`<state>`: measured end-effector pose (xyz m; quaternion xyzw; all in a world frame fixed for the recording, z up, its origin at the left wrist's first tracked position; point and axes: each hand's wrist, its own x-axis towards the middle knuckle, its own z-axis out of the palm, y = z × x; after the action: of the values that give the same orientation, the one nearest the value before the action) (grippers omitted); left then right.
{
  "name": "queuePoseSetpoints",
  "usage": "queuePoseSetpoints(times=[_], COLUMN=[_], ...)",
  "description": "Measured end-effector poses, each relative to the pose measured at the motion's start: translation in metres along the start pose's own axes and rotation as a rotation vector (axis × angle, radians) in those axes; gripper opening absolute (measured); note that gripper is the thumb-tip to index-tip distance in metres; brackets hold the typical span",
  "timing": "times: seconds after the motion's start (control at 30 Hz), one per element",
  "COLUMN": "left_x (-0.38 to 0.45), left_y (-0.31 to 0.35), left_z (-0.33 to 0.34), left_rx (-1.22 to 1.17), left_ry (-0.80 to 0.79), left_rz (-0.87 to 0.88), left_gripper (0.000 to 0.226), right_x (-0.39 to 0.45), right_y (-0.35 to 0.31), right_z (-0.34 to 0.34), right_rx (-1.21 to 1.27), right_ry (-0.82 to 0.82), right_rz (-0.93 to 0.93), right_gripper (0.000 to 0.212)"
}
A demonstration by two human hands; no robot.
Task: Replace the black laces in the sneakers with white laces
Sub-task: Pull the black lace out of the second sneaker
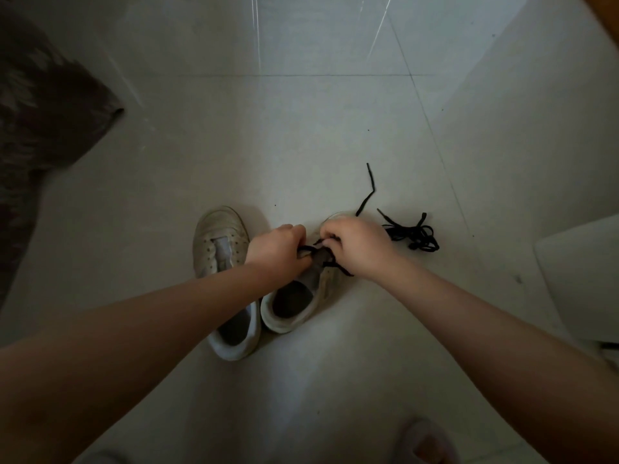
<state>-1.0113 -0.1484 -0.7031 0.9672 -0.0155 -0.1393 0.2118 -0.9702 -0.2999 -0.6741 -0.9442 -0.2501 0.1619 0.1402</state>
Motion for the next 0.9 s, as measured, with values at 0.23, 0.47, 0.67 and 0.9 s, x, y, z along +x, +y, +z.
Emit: queuePoseSetpoints(times=[0.23,0.47,0.67,0.9], left_x=[-0.002,0.000,-0.001,0.001], left_y=[-0.005,-0.004,0.001,0.001], left_z=[0.001,0.001,0.000,-0.001], left_rx=[0.025,0.047,0.094,0.126], left_ry=[0.035,0.042,0.014,0.048], left_rz=[-0.033,-0.024,-0.004,0.017], left_gripper=[0.029,0.030,0.028,0.024], right_x=[-0.003,-0.001,0.005,-0.002], right_y=[0.015,-0.002,-0.005,0.032], right_z=[-0.024,-0.007,-0.008,-0.017], right_rx=[1.537,0.509,-0.228,0.273], right_ry=[0.168,-0.030,-0.058,0.355], right_rz=[0.431,0.302,-0.055,0.411], right_gripper=[0.016,0.015,0.014,0.014])
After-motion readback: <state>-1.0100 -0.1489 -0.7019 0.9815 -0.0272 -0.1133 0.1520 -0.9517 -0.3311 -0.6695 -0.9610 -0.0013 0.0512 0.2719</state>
